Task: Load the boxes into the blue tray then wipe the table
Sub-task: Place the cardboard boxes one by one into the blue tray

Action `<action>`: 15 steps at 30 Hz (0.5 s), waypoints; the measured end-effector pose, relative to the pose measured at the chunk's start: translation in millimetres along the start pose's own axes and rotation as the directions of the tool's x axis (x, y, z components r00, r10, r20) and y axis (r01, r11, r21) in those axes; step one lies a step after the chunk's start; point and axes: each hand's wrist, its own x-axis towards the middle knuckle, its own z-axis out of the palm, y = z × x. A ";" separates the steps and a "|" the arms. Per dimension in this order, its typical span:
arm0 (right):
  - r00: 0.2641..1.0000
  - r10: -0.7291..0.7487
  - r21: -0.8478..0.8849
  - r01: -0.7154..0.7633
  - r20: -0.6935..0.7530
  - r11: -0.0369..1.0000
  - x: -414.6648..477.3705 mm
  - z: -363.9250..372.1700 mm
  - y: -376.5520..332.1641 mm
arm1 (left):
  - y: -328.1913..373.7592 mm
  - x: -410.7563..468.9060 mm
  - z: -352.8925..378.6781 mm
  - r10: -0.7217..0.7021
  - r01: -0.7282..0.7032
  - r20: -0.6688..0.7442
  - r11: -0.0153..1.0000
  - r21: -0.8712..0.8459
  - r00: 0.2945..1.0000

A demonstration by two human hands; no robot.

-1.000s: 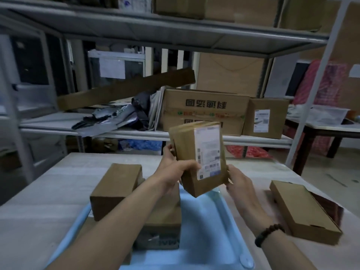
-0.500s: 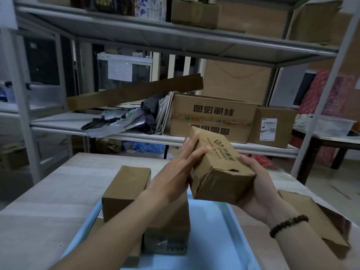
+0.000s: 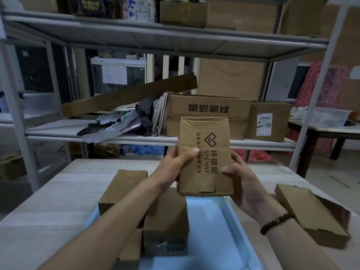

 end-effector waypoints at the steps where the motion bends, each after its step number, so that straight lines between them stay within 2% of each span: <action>1: 1.000 -0.012 -0.028 0.012 0.004 1.000 1.1 -0.5 -0.6 | -1.8 0.6 -0.7 -0.012 0.012 0.001 1.000 -0.013 1.000; 4: 0.997 -0.073 -0.198 0.074 0.012 0.977 0.0 -1.0 -3.7 | -2.2 0.6 -1.6 -0.022 0.022 0.006 1.000 -0.018 1.000; 6: 0.993 -0.108 -0.387 0.115 0.040 0.915 -2.4 -3.4 -6.3 | -0.5 -0.3 -2.7 -0.031 0.031 0.000 0.999 -0.016 1.000; 8: 0.990 -0.122 -0.503 0.142 0.073 0.853 -5.5 -6.8 -7.3 | 1.4 -1.8 -4.9 -0.036 0.036 0.018 0.999 0.011 0.999; 15: 0.983 -0.074 -0.580 0.158 0.166 0.799 -9.1 -17.6 -8.7 | 13.3 -13.2 -15.8 -0.183 0.157 0.170 0.975 0.157 0.968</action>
